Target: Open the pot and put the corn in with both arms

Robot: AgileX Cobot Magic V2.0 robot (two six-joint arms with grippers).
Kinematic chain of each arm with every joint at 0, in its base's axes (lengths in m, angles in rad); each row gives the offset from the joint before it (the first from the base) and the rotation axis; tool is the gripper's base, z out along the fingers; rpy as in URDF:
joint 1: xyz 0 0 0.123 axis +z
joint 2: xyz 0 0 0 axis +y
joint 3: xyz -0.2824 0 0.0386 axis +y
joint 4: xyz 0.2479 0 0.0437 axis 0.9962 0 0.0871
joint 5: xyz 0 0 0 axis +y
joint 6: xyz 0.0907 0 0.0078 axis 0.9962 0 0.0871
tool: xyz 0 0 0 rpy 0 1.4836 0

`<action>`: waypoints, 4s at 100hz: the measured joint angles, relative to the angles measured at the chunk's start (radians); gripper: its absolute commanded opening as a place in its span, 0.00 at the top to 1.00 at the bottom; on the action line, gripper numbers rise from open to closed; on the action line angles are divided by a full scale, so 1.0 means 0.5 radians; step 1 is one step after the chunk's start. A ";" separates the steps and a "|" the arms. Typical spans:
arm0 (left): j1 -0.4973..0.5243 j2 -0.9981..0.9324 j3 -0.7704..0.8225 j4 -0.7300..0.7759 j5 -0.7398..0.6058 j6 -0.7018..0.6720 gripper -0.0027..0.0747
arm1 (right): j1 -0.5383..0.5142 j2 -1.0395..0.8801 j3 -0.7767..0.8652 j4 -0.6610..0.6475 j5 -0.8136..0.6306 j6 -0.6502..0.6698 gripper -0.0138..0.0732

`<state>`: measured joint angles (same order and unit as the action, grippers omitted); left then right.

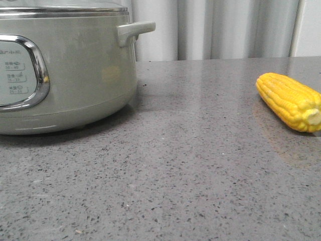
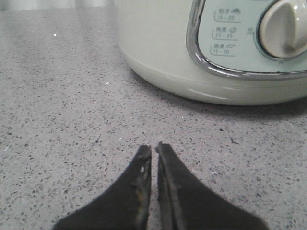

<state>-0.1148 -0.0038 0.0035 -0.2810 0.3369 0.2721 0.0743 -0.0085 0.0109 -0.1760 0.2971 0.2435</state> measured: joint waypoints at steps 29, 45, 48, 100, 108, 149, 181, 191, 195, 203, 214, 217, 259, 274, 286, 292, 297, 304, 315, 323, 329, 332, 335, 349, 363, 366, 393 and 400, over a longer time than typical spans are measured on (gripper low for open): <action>0.000 0.000 0.000 0.000 0.000 0.000 0.99 | 0.000 0.000 0.000 0.000 0.000 0.000 0.92; 0.000 0.000 0.000 0.000 0.000 0.000 0.99 | 0.000 0.000 0.000 0.000 0.000 0.000 0.92; 0.000 0.000 0.000 0.000 0.000 0.000 0.99 | 0.000 0.000 0.000 0.000 0.000 0.000 0.92; 0.000 0.000 0.000 0.000 0.000 0.000 0.99 | 0.000 0.000 0.000 0.000 0.000 0.000 0.92; 0.000 0.000 0.000 0.000 0.000 0.000 0.99 | 0.000 0.000 0.000 0.000 -0.006 0.000 0.92; 0.000 0.000 0.000 -1.339 -0.095 0.000 0.99 | 0.000 0.000 0.000 0.279 -0.579 0.000 0.92; 0.000 0.000 -0.064 -1.484 -0.439 0.053 0.99 | 0.000 0.000 -0.083 0.654 -0.583 0.000 0.92; 0.000 0.016 -0.211 -1.256 -0.439 0.089 0.99 | 0.000 0.045 -0.285 0.577 -0.388 0.000 0.92; 0.000 0.057 -0.271 -1.167 -0.435 0.093 0.99 | 0.000 0.097 -0.384 0.515 -0.306 0.000 0.92; 0.000 0.183 -0.420 -0.961 -0.378 0.098 0.99 | 0.000 0.213 -0.575 0.396 -0.178 0.000 0.92; 0.000 0.415 -0.594 -0.742 -0.280 0.122 0.98 | 0.000 0.400 -0.769 0.285 -0.098 0.000 0.92; 0.000 0.473 -0.645 -0.682 -0.255 0.128 0.95 | 0.000 0.442 -0.819 0.271 -0.090 0.000 0.91; -0.013 1.002 -1.070 -0.512 -0.119 0.262 0.33 | 0.000 0.746 -1.129 0.219 0.213 0.000 0.20; -0.100 1.193 -1.222 -0.512 -0.131 0.370 0.35 | 0.000 0.746 -1.191 0.215 0.228 0.000 0.20; -0.200 1.381 -1.352 -0.512 -0.236 0.393 0.35 | 0.000 0.746 -1.203 0.215 0.228 0.000 0.20; -0.253 1.475 -1.419 -0.512 -0.305 0.397 0.35 | 0.000 0.746 -1.203 0.215 0.228 0.000 0.20; -0.296 1.559 -1.470 -0.502 -0.344 0.401 0.35 | 0.000 0.746 -1.203 0.215 0.228 0.000 0.20; -0.360 1.678 -1.539 -0.482 -0.376 0.401 0.35 | 0.000 0.746 -1.203 0.215 0.228 0.000 0.20; -0.468 1.878 -1.628 -0.461 -0.430 0.404 0.35 | 0.000 0.746 -1.203 0.214 0.228 -0.008 0.20; -0.541 2.015 -1.664 -0.461 -0.534 0.404 0.35 | 0.000 0.746 -1.203 0.211 0.228 -0.022 0.20; -0.590 2.099 -1.673 -0.461 -0.635 0.404 0.35 | 0.000 0.746 -1.203 0.211 0.230 -0.028 0.20; -0.608 2.138 -1.675 -0.461 -0.693 0.404 0.35 | 0.000 0.746 -1.203 0.211 0.233 -0.027 0.20; -0.621 2.186 -1.675 -0.461 -0.733 0.404 0.35 | 0.000 0.746 -1.203 0.211 0.233 -0.030 0.20; -0.638 2.350 -1.675 -0.461 -0.830 0.404 0.35 | 0.000 0.746 -1.203 0.211 0.259 -0.029 0.20; -0.638 2.464 -1.678 -0.465 -0.880 0.404 0.36 | 0.000 0.746 -1.203 0.211 0.288 -0.029 0.20; -0.638 2.475 -1.683 -0.469 -0.890 0.404 0.36 | 0.000 0.746 -1.203 0.211 0.288 -0.029 0.20; -0.638 2.538 -1.699 -0.518 -0.980 0.401 0.51 | 0.000 0.746 -1.203 0.211 0.288 -0.031 0.20; -0.647 2.541 -1.704 -0.506 -0.980 0.411 0.62 | 0.000 0.746 -1.203 0.211 0.288 -0.031 0.20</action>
<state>-0.4382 1.2665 -0.8483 -0.5341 -0.1529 0.4775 0.0743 0.3643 -0.5908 -0.0706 0.4413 0.2277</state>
